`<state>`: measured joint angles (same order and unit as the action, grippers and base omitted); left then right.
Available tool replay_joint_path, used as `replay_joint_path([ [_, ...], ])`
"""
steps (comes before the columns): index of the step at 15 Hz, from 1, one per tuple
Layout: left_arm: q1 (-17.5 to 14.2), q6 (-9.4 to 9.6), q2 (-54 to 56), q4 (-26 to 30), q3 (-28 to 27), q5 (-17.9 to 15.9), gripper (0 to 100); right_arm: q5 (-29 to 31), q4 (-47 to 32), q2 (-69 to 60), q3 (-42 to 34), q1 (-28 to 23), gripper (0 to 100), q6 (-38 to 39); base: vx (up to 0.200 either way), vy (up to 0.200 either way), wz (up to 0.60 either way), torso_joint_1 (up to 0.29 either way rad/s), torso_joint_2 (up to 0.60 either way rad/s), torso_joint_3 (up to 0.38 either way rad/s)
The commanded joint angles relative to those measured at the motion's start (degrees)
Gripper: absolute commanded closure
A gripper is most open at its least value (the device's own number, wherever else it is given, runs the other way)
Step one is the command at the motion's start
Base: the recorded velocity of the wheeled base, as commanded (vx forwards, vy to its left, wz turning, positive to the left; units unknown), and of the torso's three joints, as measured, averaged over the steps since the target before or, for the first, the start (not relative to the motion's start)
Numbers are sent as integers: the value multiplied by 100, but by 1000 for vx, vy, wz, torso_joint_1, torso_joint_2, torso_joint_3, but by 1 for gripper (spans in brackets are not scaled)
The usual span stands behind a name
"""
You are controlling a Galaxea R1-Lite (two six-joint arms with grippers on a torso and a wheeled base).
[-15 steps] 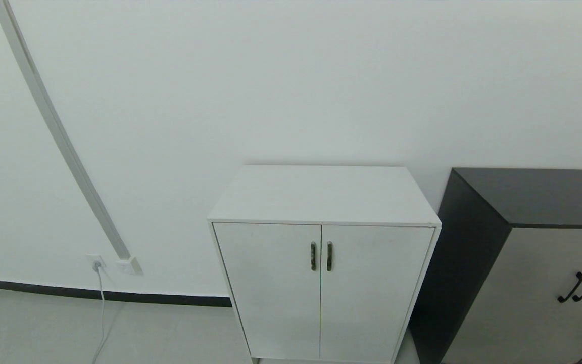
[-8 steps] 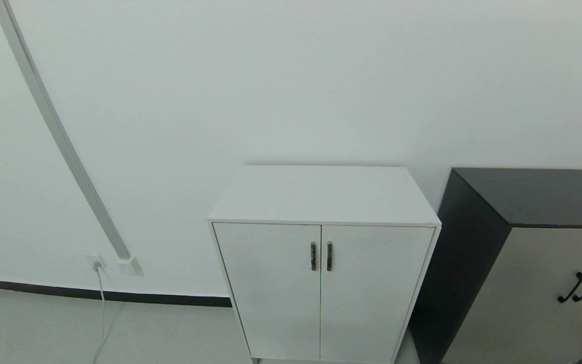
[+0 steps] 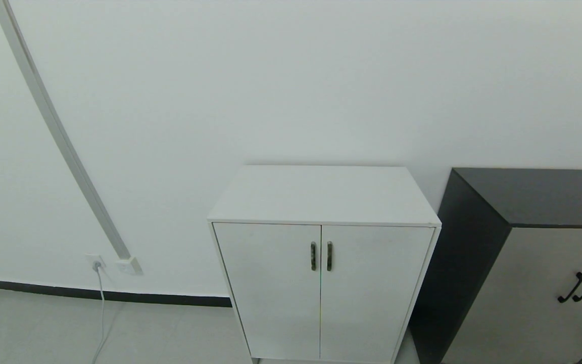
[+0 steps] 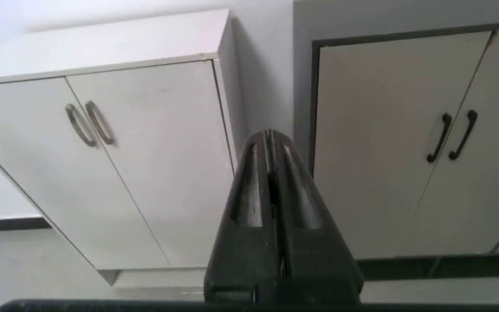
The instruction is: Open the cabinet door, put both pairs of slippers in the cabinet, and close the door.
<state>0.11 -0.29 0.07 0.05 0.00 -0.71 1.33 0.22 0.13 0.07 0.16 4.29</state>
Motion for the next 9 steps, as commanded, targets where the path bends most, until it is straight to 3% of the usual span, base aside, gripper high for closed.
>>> replay_joint_path([
  [1, -2, 3, -7, -5, 0, 0, 100, -10, 4, -5, 1, -7, 100, -16, 0, 0, 0, 0, 0, 0],
  [9, -2, 3, -7, 4, 0, 0, 100, -36, 4, -5, 1, -7, 100, -34, 0, 0, 0, 0, 0, 0],
])
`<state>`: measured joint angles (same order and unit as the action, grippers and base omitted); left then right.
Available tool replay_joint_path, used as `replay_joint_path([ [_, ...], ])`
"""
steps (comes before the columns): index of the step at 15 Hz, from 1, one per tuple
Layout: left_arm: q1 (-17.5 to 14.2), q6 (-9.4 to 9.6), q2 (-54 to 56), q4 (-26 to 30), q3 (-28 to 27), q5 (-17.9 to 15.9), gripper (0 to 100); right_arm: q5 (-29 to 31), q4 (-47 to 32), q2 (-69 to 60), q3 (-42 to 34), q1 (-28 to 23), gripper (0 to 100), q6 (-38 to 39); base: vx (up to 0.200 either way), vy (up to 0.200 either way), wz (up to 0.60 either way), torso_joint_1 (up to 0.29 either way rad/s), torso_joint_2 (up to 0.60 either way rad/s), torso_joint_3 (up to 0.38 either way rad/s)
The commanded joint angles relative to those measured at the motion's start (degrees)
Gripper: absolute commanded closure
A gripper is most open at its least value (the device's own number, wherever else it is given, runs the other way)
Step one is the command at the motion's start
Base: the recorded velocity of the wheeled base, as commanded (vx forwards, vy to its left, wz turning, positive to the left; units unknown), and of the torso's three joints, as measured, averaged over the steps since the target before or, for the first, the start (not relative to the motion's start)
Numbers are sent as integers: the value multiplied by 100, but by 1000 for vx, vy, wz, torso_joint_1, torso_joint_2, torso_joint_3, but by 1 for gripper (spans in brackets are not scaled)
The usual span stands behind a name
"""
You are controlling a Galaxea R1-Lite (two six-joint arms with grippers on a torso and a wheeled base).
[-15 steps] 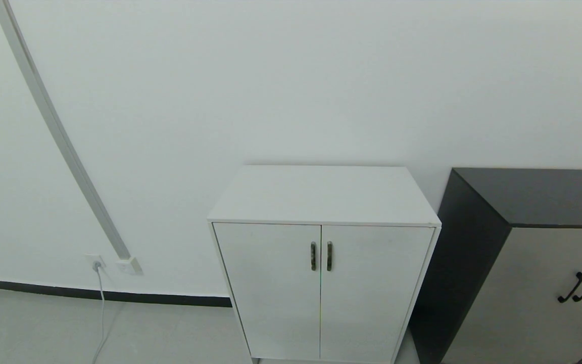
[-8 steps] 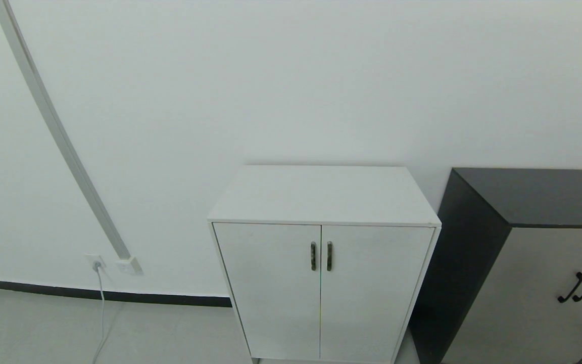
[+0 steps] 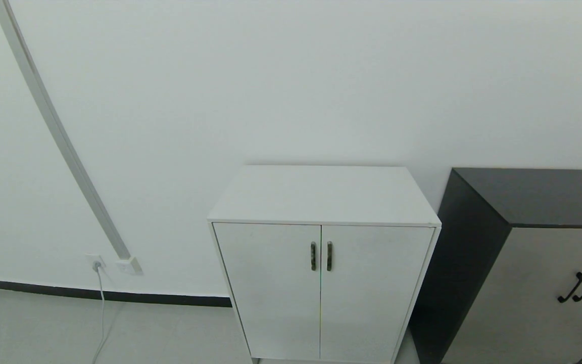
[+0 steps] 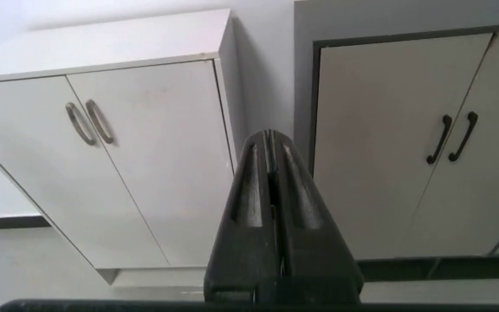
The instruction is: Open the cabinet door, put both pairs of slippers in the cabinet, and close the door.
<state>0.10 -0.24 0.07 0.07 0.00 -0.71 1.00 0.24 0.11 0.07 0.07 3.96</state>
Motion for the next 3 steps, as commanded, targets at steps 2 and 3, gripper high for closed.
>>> replay_joint_path([
  [2, -1, -2, -7, -7, 0, 0, 100, -3, 2, -2, 1, 1, 100, -1, 0, 0, 0, 0, 0, 0],
  [3, -1, -2, -7, 1, 0, 0, 100, -3, 2, -2, 1, 1, 100, -18, 0, 0, 0, 0, 0, 0],
])
